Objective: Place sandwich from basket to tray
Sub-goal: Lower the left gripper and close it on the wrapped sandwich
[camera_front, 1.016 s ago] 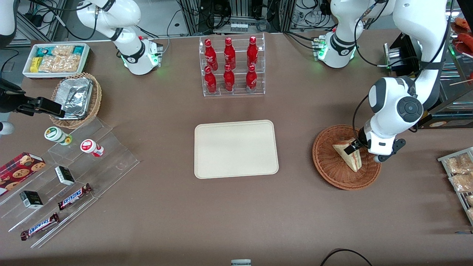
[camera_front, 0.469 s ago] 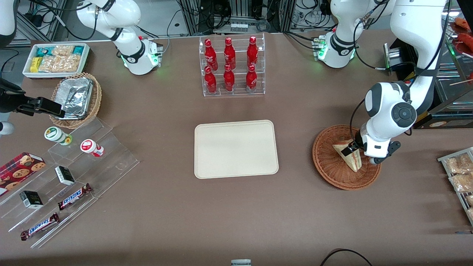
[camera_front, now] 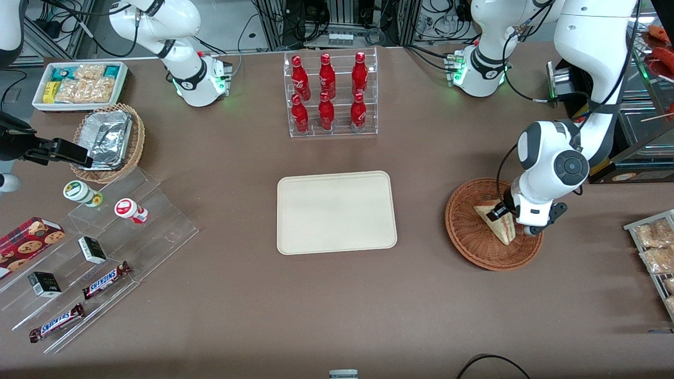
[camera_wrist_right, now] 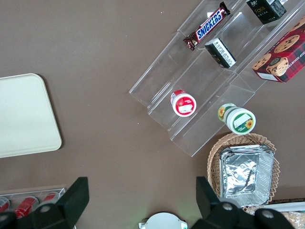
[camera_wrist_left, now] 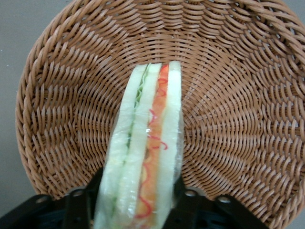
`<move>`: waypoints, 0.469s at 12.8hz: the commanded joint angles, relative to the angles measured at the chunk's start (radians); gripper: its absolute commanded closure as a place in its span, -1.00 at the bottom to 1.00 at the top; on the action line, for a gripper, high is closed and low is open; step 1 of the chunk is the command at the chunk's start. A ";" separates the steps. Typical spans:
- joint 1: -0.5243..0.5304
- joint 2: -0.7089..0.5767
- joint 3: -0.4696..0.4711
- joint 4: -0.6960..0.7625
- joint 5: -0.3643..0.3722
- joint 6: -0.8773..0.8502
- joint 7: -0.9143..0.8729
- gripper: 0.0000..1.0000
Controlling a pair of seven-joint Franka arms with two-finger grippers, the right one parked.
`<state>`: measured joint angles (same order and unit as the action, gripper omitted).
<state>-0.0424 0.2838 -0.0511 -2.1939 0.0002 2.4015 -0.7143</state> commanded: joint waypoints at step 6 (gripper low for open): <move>-0.042 -0.014 -0.015 0.227 0.009 -0.394 0.048 1.00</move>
<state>-0.0691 0.2789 -0.0683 -2.0421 0.0014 2.1298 -0.7001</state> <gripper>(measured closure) 0.758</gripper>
